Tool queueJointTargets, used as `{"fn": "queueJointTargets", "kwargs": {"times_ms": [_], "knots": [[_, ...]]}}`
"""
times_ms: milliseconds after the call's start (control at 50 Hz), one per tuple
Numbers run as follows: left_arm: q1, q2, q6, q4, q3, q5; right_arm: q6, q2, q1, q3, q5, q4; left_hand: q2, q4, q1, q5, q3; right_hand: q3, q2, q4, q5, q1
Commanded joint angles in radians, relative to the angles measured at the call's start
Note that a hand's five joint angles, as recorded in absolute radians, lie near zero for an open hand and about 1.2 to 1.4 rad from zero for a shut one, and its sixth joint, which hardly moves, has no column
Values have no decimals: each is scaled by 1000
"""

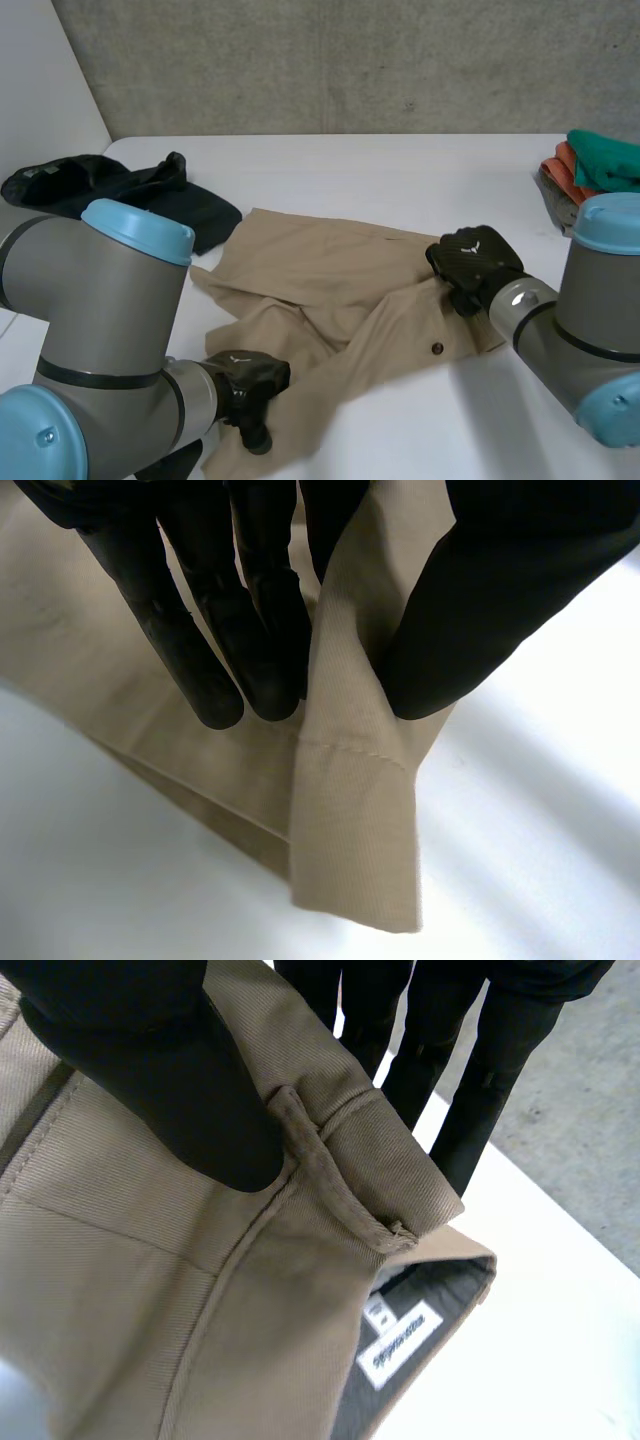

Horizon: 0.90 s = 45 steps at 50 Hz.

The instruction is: Fold the laundry.

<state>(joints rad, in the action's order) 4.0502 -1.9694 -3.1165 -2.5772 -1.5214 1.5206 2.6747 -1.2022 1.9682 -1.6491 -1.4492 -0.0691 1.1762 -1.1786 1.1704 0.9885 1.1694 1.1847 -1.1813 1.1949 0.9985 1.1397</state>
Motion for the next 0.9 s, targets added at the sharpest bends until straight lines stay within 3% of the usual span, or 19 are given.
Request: {"fn": "queueJointTargets", "kwargs": {"times_ms": [20,100,160,240,320,480,560,700,820,840,860,880,900], "knots": [[-20,66,-202,58,-3,30,-447,-150,-107,-170,143,263,220,-218,226,233,227,212,-215,201,223,257],[-37,54,-448,153,-31,45,-796,-212,-182,-297,185,463,220,-218,226,233,227,212,-215,201,223,257],[-51,37,-549,196,-33,67,-886,-223,-198,-334,191,493,220,-218,226,233,227,212,-215,201,223,257],[-77,-6,-577,183,25,150,-727,-218,-163,-293,187,363,220,-218,226,233,227,212,-215,201,223,257],[-48,-84,-600,108,189,225,-561,-160,-135,-210,156,189,220,-218,226,233,227,212,-215,201,223,257],[30,-252,-708,-38,544,202,-368,-41,-112,-64,47,-37,220,-218,226,233,227,212,-215,201,223,257],[69,-431,-760,-150,804,168,-293,70,-91,32,-29,-193,220,-218,226,233,227,212,-215,201,223,257],[84,-696,-830,-184,1160,151,-286,216,-78,130,-138,-429,220,-218,226,233,227,212,-215,201,223,257],[70,-821,-820,-219,1316,127,-300,325,-71,206,-152,-529,220,-218,226,233,227,212,-215,201,223,257],[69,-832,-817,-225,1323,122,-302,337,-69,216,-152,-529,220,-218,226,233,227,48,-52,38,60,93],[67,-842,-812,-239,1330,118,-303,358,-68,232,-157,-523,-344,346,-338,-330,-337,-782,778,-792,-770,-737],[67,-845,-806,-247,1330,118,-303,369,-66,239,-160,-518,-689,692,-683,-676,-682,-1010,1007,-1020,-998,-965],[67,-845,-803,-253,1328,119,-302,375,-65,247,-164,-512,-995,997,-989,-982,-988,-1010,1007,-1020,-998,-965]]}}
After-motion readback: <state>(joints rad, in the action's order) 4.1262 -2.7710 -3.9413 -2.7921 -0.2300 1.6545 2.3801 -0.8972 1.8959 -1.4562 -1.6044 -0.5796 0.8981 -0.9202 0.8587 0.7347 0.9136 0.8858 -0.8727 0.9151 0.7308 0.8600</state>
